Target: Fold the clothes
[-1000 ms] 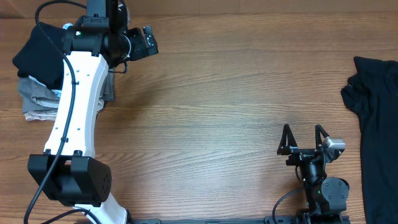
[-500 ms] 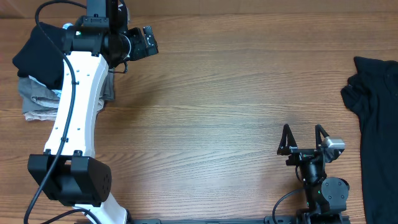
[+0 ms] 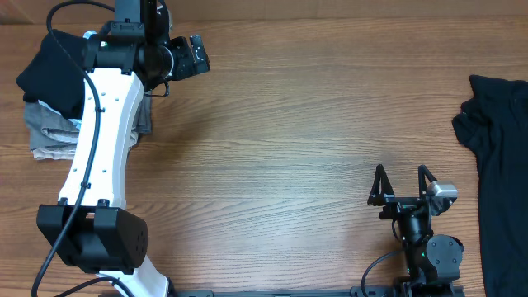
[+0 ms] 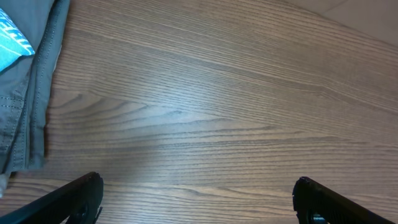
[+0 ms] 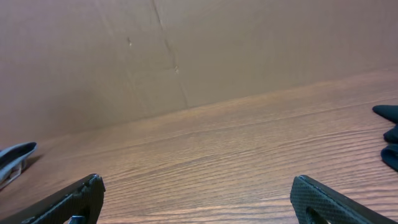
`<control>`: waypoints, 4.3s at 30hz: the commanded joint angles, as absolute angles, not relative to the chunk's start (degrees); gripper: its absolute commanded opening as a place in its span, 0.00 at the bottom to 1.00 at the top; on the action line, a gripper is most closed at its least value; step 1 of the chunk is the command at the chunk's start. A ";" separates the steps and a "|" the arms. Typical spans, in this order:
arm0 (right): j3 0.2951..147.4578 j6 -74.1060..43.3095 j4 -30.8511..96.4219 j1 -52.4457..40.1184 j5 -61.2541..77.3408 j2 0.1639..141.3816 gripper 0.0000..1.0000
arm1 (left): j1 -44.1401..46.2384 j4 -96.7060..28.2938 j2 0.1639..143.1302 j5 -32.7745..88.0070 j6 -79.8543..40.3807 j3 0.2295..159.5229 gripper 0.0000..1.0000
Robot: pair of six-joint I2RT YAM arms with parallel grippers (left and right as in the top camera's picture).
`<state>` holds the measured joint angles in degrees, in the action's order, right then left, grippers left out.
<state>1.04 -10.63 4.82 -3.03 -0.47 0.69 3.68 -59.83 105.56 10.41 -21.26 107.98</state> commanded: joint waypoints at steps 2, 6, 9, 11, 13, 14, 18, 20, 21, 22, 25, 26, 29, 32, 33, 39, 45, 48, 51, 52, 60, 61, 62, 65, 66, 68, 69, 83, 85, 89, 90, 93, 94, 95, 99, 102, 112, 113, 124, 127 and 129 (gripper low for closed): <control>0.43 -10.41 4.69 -2.83 -1.23 0.23 1.00 | 3.79 -59.77 104.60 9.89 -21.45 107.83 1.00; 0.45 -10.41 4.69 -2.83 -1.23 0.23 1.00 | 4.75 -59.77 98.91 9.89 -21.45 107.83 1.00; 0.45 -10.41 4.69 -2.83 -1.23 0.23 1.00 | 6.52 -59.77 92.84 9.87 -21.43 107.83 1.00; 0.43 -10.41 4.69 -2.83 -1.23 0.23 1.00 | 7.62 -59.77 88.86 9.89 -21.45 107.83 1.00; 0.43 -10.41 4.69 -2.83 -1.23 0.23 1.00 | 8.73 -59.77 84.33 9.89 -21.45 107.83 1.00; 0.45 -10.41 4.69 -2.83 -1.23 0.23 1.00 | 9.15 -59.77 82.11 9.89 -21.43 107.83 1.00; 0.45 -10.41 4.69 -2.83 -1.23 0.23 1.00 | 10.07 -59.77 73.41 9.91 -21.45 107.83 1.00; 0.45 -10.41 4.69 -2.83 -1.23 0.23 1.00 | 10.07 -59.79 69.08 9.89 -21.43 107.83 1.00; 0.45 -10.41 4.69 -2.83 -1.23 0.23 1.00 | 10.07 -59.79 66.94 9.89 -21.45 107.83 1.00; 0.45 -10.41 4.69 -2.83 -1.23 0.23 1.00 | 10.07 -59.79 64.75 9.87 -21.41 107.83 1.00; 0.45 -10.41 4.69 -2.83 -1.23 0.23 1.00 | 10.00 -59.83 58.70 9.87 -21.41 107.83 1.00; 0.43 -10.41 4.69 -2.83 -1.23 0.23 1.00 | 10.00 -59.88 55.35 9.87 -21.41 107.83 1.00; 0.45 -10.41 4.69 -2.83 -1.23 0.23 1.00 | 9.85 -59.88 49.56 9.87 -21.41 107.74 1.00; 0.45 -10.41 4.69 -2.83 -1.23 0.23 1.00 | 9.56 -61.10 44.40 9.89 -21.43 107.74 1.00; 0.45 -10.41 4.69 -2.83 -1.23 0.23 1.00 | 9.43 -62.63 42.81 9.96 -21.43 107.74 1.00; 0.43 -10.41 4.69 -2.83 -1.23 0.23 1.00 | 8.05 -74.76 34.83 9.93 -21.43 107.24 1.00; 0.45 -10.41 4.69 -2.83 -1.23 0.23 1.00 | 5.72 -82.63 27.38 9.89 -21.43 99.98 1.00; 0.45 -10.41 4.69 -2.83 -1.23 0.23 1.00 | 4.91 -83.18 23.40 9.89 -21.43 93.23 1.00; 0.43 -10.41 4.69 -2.83 -1.23 0.23 1.00 | 4.25 -82.56 19.68 9.89 -21.45 85.49 1.00; 0.45 -10.41 4.69 -2.83 -1.23 0.23 1.00 | 4.03 -81.56 18.09 9.89 -21.47 81.80 1.00; 0.43 -10.41 4.69 -2.83 -1.23 0.23 1.00 | 3.64 -58.67 8.05 9.87 -21.45 56.01 1.00; 0.45 -10.41 4.69 -2.83 -1.23 0.23 1.00 | 3.42 -54.68 6.94 9.85 -21.45 52.42 1.00; 0.43 -10.41 4.69 -2.83 -1.23 0.23 1.00 | 3.20 -51.33 6.09 9.82 -21.45 49.45 1.00; 0.45 -10.41 4.69 -2.83 -1.23 0.23 1.00 | 2.92 -39.46 3.66 8.84 -21.47 39.44 1.00; 0.43 -10.41 4.69 -2.83 -1.23 0.23 1.00 | 2.92 -35.94 3.18 8.49 -21.45 36.60 1.00; 0.45 -10.41 4.69 -2.83 -1.23 0.23 1.00 | 2.92 -29.30 2.55 7.62 -21.45 31.27 1.00; 0.45 -10.41 4.69 -2.83 -1.23 0.23 1.00 | 2.92 -25.85 2.37 6.83 -21.47 28.58 1.00; 0.45 -10.41 4.69 -2.83 -1.23 0.23 1.00 | 2.92 0.03 1.50 -2.57 -21.37 7.03 1.00; 0.45 -10.41 4.69 -2.83 -1.23 0.23 1.00 | 3.01 0.80 0.93 -3.38 -21.39 5.37 1.00; 0.45 -10.41 4.69 -2.83 -1.23 0.23 1.00 | 3.03 1.63 0.19 -4.73 -21.41 2.81 1.00; 0.45 -10.41 4.69 -2.83 -1.23 0.23 1.00 | 3.03 1.80 0.19 -5.08 -21.39 2.42 1.00; 0.45 -10.41 4.69 -2.83 -1.23 0.23 1.00 | 3.03 1.72 0.19 -5.13 -20.23 1.39 1.00; 0.45 -10.41 4.69 -2.83 -1.23 0.23 1.00 | 3.03 1.72 0.19 -5.13 -19.59 1.06 1.00; 0.45 -10.41 4.69 -2.83 -1.23 0.23 1.00 | 3.03 1.54 0.19 -5.13 -18.87 0.71 1.00; 0.45 -10.41 4.69 -2.83 -1.23 0.23 1.00 | 3.11 -1.21 0.19 -5.10 -15.03 0.27 1.00; 0.45 -10.41 4.69 -2.83 -1.23 0.23 1.00 | 3.14 -3.95 0.19 -4.99 -10.09 0.27 1.00; 0.45 -10.41 4.69 -2.83 -1.23 0.23 1.00 | 3.11 -3.95 0.21 -4.49 -6.22 0.27 1.00; 0.45 -10.41 4.69 -2.83 -1.23 0.23 1.00 | 3.11 -3.92 0.21 -4.49 -6.22 0.27 1.00; 0.45 -10.41 4.69 -2.83 -1.23 0.23 1.00 | 3.11 -3.95 0.21 -4.47 -6.22 0.27 1.00; 0.43 -10.41 4.69 -2.83 -1.23 0.23 1.00 | 3.11 -3.95 0.23 -4.47 -6.22 0.27 1.00; 0.45 -10.41 4.69 -2.83 -1.23 0.23 1.00 | 3.11 -3.95 0.23 -4.47 -6.22 0.27 1.00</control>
<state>1.04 -10.63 5.08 -3.03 -0.47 0.69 3.33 -4.12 0.91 -3.95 -7.27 0.51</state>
